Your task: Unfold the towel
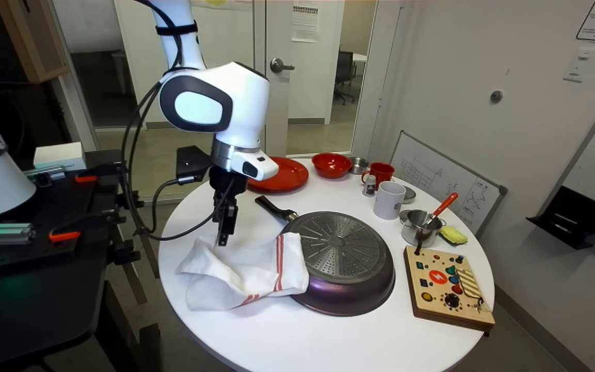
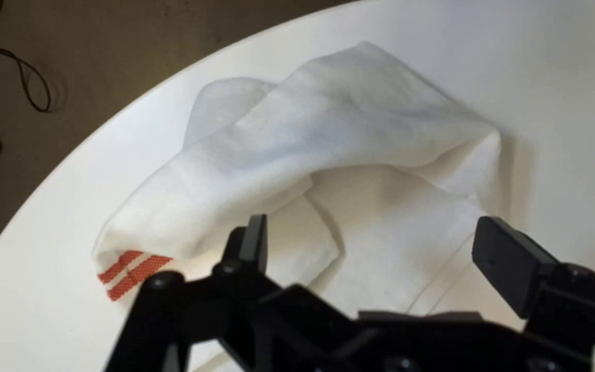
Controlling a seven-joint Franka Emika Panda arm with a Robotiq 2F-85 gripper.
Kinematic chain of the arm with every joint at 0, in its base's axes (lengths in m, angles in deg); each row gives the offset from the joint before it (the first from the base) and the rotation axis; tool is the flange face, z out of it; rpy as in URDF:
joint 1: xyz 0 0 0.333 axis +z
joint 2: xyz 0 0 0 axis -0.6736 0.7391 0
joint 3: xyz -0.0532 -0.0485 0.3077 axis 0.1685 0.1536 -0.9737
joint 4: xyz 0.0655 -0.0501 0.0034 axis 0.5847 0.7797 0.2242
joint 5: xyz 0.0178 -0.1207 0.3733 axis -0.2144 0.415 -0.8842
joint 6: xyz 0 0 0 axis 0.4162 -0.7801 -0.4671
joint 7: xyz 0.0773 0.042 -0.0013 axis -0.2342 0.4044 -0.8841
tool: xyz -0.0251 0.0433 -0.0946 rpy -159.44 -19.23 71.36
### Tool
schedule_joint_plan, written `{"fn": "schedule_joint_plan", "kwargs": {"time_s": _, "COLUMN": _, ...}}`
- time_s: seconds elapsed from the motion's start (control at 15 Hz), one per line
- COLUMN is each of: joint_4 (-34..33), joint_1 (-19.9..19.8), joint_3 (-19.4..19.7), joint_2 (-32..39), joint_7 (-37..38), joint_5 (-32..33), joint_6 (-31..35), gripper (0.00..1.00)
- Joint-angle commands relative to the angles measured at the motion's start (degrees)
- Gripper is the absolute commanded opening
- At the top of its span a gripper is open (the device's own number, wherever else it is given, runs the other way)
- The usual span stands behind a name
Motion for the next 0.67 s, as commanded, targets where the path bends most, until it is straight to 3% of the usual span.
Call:
{"fn": "schedule_joint_plan", "kwargs": {"time_s": 0.0, "joint_4": -0.2, "joint_1": 1.5, "joint_3": 1.7, "joint_2": 2.3, "joint_7": 6.1, "joint_5": -2.0, "joint_6": 7.0, "gripper": 1.00}}
{"fn": "schedule_joint_plan", "kwargs": {"time_s": 0.6, "joint_4": -0.7, "joint_1": -2.5, "joint_3": -1.2, "joint_2": 5.9, "joint_7": 12.9, "joint_5": -14.0, "joint_6": 19.4, "gripper": 1.00}}
